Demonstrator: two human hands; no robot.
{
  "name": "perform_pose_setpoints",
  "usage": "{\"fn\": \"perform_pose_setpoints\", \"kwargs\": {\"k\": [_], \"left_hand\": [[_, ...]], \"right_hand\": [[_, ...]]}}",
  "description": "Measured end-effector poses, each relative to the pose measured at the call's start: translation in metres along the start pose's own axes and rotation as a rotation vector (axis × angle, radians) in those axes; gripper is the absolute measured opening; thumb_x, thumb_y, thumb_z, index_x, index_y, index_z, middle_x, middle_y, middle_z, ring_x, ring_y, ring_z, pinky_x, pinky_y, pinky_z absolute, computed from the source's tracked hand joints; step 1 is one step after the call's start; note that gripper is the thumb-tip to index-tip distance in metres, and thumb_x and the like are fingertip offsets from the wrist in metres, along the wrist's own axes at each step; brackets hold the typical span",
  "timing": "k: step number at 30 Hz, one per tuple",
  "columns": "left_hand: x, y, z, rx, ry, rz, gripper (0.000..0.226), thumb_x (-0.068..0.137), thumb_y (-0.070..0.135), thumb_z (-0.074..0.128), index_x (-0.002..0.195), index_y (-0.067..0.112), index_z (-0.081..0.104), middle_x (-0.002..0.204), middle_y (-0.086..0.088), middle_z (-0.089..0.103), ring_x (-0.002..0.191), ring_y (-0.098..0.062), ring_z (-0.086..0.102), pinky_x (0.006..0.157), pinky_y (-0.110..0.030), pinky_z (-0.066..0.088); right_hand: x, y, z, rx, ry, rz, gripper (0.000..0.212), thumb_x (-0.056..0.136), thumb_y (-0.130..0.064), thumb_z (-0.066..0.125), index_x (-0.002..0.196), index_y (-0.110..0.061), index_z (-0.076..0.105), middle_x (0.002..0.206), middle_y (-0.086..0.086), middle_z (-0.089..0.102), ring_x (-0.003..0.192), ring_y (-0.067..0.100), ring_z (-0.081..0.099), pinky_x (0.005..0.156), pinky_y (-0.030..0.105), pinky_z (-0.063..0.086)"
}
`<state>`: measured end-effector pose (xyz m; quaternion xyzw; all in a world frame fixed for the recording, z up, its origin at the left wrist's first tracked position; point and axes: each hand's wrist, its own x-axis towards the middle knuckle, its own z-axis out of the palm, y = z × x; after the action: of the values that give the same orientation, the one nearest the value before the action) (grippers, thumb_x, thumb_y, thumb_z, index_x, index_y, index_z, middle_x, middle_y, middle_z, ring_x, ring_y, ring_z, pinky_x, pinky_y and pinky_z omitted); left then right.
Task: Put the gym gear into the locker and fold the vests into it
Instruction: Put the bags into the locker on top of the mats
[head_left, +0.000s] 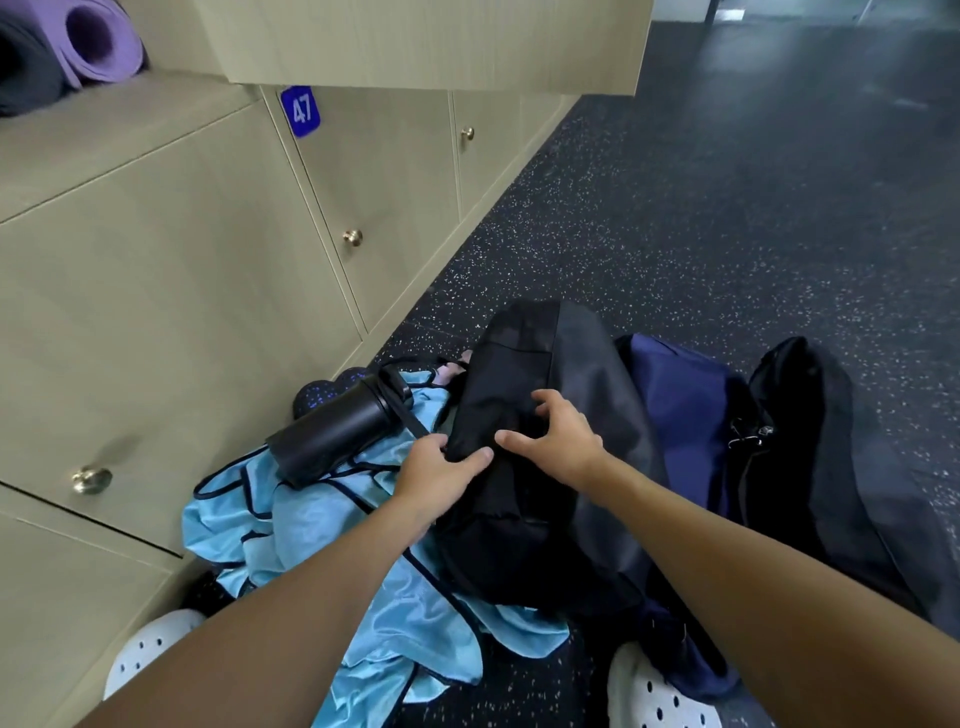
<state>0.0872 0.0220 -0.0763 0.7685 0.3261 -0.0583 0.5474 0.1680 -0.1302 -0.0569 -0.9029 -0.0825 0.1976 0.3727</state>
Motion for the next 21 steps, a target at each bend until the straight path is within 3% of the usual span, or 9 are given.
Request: {"fn": "perform_pose_setpoints", "kwargs": {"k": [2,5,8,11,14,15,17,19,21], "left_hand": [[-0.003,0.006,0.004,-0.042,-0.015,0.040,0.032,0.077,0.033,0.081,0.097,0.009,0.071,0.092,-0.015,0.075,0.086,-0.031,0.072,0.085,-0.051,0.058],[-0.009,0.015,0.009,-0.117,0.026,0.114,0.009,0.083,0.007,0.075,0.090,0.005,0.071,0.094,-0.018,0.074,0.094,-0.037,0.070,0.086,-0.052,0.057],[-0.014,0.030,0.000,-0.078,0.075,0.228,0.021,0.083,-0.003,0.069,0.082,0.018,0.071,0.087,-0.004,0.076,0.092,-0.026,0.072,0.089,-0.047,0.056],[-0.022,0.049,-0.027,0.042,0.053,0.380,0.025,0.083,-0.004,0.067,0.089,0.020,0.074,0.089,0.001,0.077,0.091,-0.018,0.071,0.091,-0.045,0.055],[-0.039,0.074,-0.062,0.190,0.050,0.520,0.031,0.082,0.006,0.066,0.095,0.033,0.073,0.093,0.007,0.076,0.093,-0.017,0.071,0.093,-0.043,0.055],[-0.047,0.083,-0.074,0.237,0.044,0.562,0.035,0.082,0.008,0.066,0.096,0.040,0.072,0.093,0.015,0.075,0.093,-0.013,0.070,0.093,-0.040,0.055],[-0.063,0.098,-0.096,0.354,0.036,0.645,0.037,0.085,0.005,0.066,0.104,0.036,0.073,0.092,0.029,0.071,0.092,-0.001,0.067,0.094,-0.030,0.053],[-0.081,0.112,-0.117,0.448,0.047,0.721,0.037,0.086,0.000,0.066,0.112,0.025,0.074,0.097,0.026,0.070,0.095,0.000,0.066,0.093,-0.020,0.049],[-0.101,0.124,-0.140,0.502,0.058,0.760,0.036,0.087,-0.004,0.066,0.113,0.019,0.074,0.103,0.017,0.070,0.098,-0.001,0.063,0.091,-0.011,0.044]], "right_hand": [[0.003,0.003,0.003,0.054,-0.018,0.004,0.082,0.078,-0.051,0.077,0.145,-0.024,0.037,0.137,-0.002,0.050,0.131,0.021,0.045,0.112,0.045,0.031],[0.005,0.007,0.002,0.134,-0.057,0.006,0.081,0.079,-0.039,0.080,0.145,-0.020,0.037,0.120,0.000,0.054,0.115,0.020,0.055,0.104,0.038,0.043],[0.005,0.004,-0.005,0.222,-0.077,0.006,0.080,0.082,-0.020,0.079,0.148,-0.015,0.033,0.096,-0.001,0.059,0.090,0.015,0.059,0.082,0.026,0.047],[0.000,-0.008,-0.012,0.284,-0.095,-0.033,0.083,0.083,-0.006,0.075,0.151,-0.014,0.028,0.097,0.012,0.070,0.081,0.016,0.063,0.078,0.029,0.053],[-0.008,-0.030,-0.020,0.309,-0.074,-0.114,0.084,0.084,-0.005,0.073,0.151,-0.026,0.027,0.096,0.006,0.063,0.077,0.013,0.058,0.068,0.024,0.047],[-0.011,-0.040,-0.026,0.308,-0.044,-0.158,0.085,0.083,-0.005,0.073,0.151,-0.029,0.028,0.098,0.003,0.057,0.081,0.013,0.055,0.071,0.024,0.046],[-0.017,-0.062,-0.041,0.251,0.031,-0.277,0.089,0.081,-0.007,0.074,0.152,-0.032,0.026,0.112,0.002,0.045,0.100,0.018,0.051,0.089,0.030,0.047],[-0.023,-0.086,-0.059,0.052,0.084,-0.365,0.088,0.082,-0.014,0.075,0.152,-0.036,0.026,0.130,0.004,0.034,0.125,0.025,0.038,0.109,0.042,0.036],[-0.033,-0.106,-0.073,-0.226,0.152,-0.435,0.075,0.083,-0.026,0.075,0.147,-0.039,0.036,0.147,0.003,0.024,0.137,0.029,0.022,0.114,0.048,0.025]]}}
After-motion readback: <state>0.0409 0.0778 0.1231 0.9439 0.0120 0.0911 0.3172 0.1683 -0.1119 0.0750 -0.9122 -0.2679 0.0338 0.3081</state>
